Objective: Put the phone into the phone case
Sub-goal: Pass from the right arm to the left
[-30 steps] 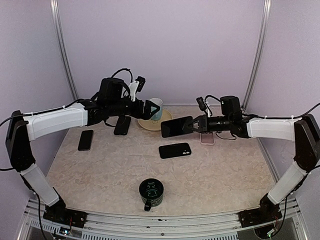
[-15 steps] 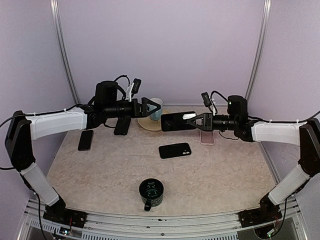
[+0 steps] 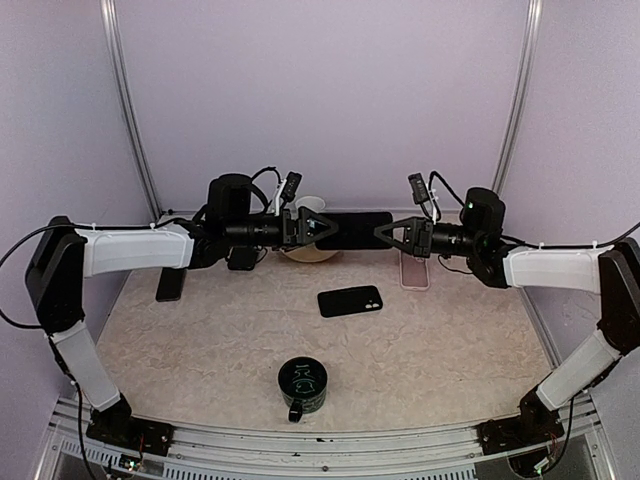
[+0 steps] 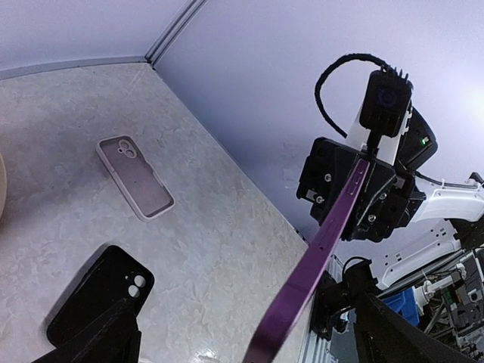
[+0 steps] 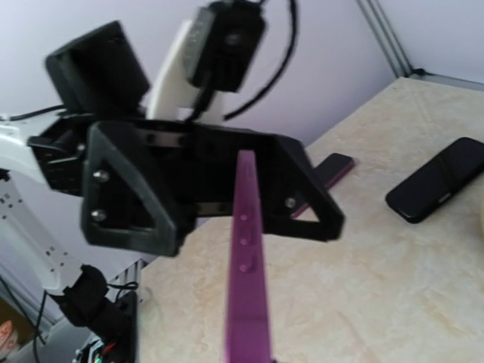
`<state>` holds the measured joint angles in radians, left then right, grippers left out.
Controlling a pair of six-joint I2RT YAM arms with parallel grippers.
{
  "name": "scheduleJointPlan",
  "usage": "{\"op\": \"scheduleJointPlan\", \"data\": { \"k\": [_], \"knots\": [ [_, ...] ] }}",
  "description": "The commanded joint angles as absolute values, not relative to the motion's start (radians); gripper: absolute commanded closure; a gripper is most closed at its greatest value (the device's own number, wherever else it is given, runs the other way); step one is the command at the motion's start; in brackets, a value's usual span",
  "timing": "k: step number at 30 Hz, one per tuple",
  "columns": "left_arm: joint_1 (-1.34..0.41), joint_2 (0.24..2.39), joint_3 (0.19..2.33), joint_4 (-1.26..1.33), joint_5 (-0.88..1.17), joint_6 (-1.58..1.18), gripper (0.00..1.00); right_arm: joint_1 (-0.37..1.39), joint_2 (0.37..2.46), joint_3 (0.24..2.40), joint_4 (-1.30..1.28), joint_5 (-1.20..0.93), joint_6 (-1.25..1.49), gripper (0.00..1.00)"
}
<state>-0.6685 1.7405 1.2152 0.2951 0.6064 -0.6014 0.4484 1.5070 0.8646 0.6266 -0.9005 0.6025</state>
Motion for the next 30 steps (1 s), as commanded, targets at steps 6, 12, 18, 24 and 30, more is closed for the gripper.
{"op": "scheduleJointPlan", "data": {
  "k": [6, 12, 18, 24, 30],
  "knots": [
    [-0.673, 1.775, 1.217, 0.512, 0.735, -0.727, 0.09, 0.44, 1.544, 0.846, 0.816, -0.969, 0.666, 1.0],
    [-0.69, 1.801, 1.233, 0.541, 0.775, -0.75, 0.16, 0.44, 1.565, 0.842, 0.844, -0.971, 0.672, 1.0],
    [-0.701, 1.799, 1.22, 0.545, 0.782, -0.751, 0.23, 0.44, 1.57, 0.845, 0.842, -0.953, 0.66, 1.0],
    [-0.701, 1.798, 1.22, 0.561, 0.793, -0.752, 0.35, 0.44, 1.596, 0.853, 0.85, -0.956, 0.678, 1.0],
    [-0.703, 1.806, 1.221, 0.586, 0.82, -0.763, 0.55, 0.44, 1.609, 0.857, 0.855, -0.954, 0.684, 1.0]
  ]
}}
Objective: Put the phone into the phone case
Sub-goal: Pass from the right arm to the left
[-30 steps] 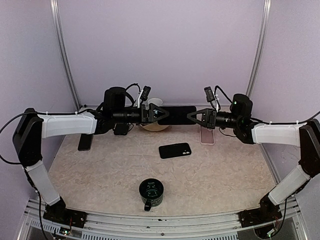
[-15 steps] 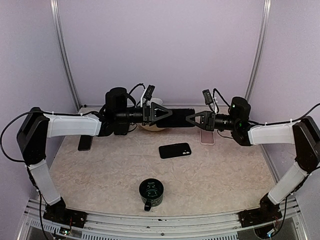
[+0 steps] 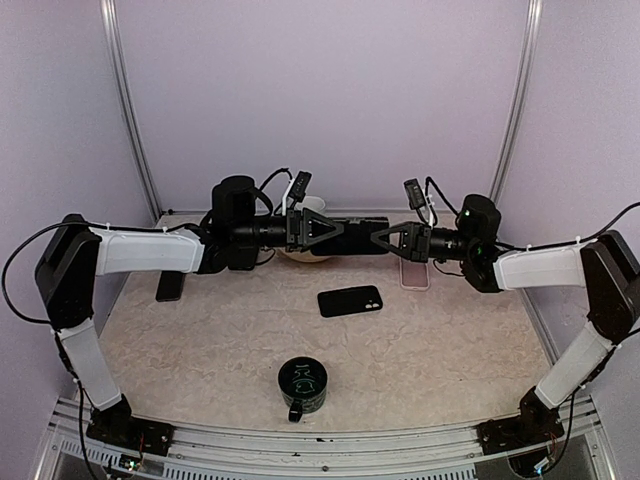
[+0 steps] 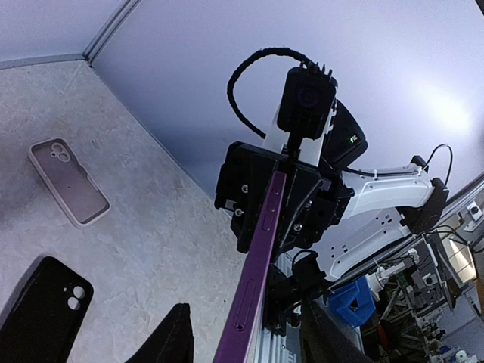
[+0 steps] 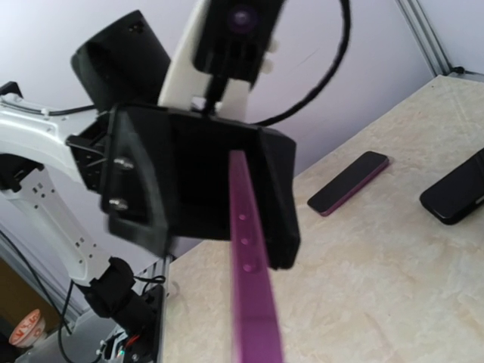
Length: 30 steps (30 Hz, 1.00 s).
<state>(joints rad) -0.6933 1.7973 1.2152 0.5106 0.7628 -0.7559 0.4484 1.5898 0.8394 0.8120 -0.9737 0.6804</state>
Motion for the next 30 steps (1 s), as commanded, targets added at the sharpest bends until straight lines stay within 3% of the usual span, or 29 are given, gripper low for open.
{"op": "scheduleJointPlan", "data": {
  "k": [1, 6, 10, 19, 21, 24, 30],
  "knots": [
    [-0.703, 1.807, 1.221, 0.591, 0.823, -0.766, 0.58, 0.44, 1.61, 0.858, 0.854, -0.953, 0.685, 1.0],
    [-0.703, 1.809, 1.216, 0.596, 0.831, -0.767, 0.64, 0.44, 1.617, 0.86, 0.856, -0.945, 0.691, 1.0],
    [-0.703, 1.808, 1.21, 0.597, 0.831, -0.763, 0.79, 0.44, 1.628, 0.869, 0.857, -0.94, 0.704, 1.0],
    [-0.701, 1.807, 1.203, 0.586, 0.826, -0.751, 1.0, 0.44, 1.651, 0.885, 0.862, -0.93, 0.755, 1.0],
    [-0.701, 1.808, 1.203, 0.584, 0.826, -0.748, 1.0, 0.44, 1.651, 0.889, 0.847, -0.924, 0.753, 1.0],
    [-0.699, 1.807, 1.199, 0.583, 0.82, -0.746, 1.0, 0.44, 1.651, 0.903, 0.807, -0.918, 0.746, 0.9],
    [-0.666, 1.79, 1.168, 0.559, 0.761, -0.766, 1.0, 0.436, 1.635, 0.951, 0.602, -0.866, 0.657, 0.49]
  ]
}}
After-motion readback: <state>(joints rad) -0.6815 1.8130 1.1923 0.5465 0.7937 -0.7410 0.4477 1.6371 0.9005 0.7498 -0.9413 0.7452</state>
